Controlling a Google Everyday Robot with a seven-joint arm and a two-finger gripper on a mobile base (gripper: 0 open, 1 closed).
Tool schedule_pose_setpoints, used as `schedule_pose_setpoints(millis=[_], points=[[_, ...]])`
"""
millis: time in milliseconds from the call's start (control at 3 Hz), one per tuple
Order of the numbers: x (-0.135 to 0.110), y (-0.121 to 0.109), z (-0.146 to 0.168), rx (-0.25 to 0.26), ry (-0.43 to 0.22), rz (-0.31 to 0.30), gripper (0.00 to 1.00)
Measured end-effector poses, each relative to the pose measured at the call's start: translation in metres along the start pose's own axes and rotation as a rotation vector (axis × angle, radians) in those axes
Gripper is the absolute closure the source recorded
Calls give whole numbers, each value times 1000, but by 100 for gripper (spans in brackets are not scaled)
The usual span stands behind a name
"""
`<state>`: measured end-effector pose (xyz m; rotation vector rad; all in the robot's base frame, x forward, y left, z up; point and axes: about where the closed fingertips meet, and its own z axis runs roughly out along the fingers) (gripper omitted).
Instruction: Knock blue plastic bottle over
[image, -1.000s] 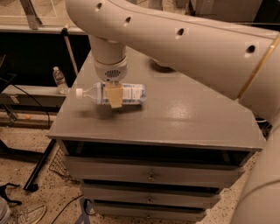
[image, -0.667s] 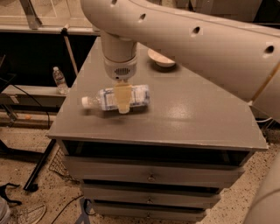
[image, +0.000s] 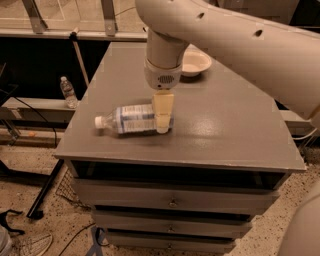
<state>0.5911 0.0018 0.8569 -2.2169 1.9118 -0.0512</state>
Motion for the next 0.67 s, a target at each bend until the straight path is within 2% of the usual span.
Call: schedule_pose_setpoints(millis=[333,667], points=[[29,0,3,-15,-33,31,0],[63,4,-4,-9,-45,86,0]])
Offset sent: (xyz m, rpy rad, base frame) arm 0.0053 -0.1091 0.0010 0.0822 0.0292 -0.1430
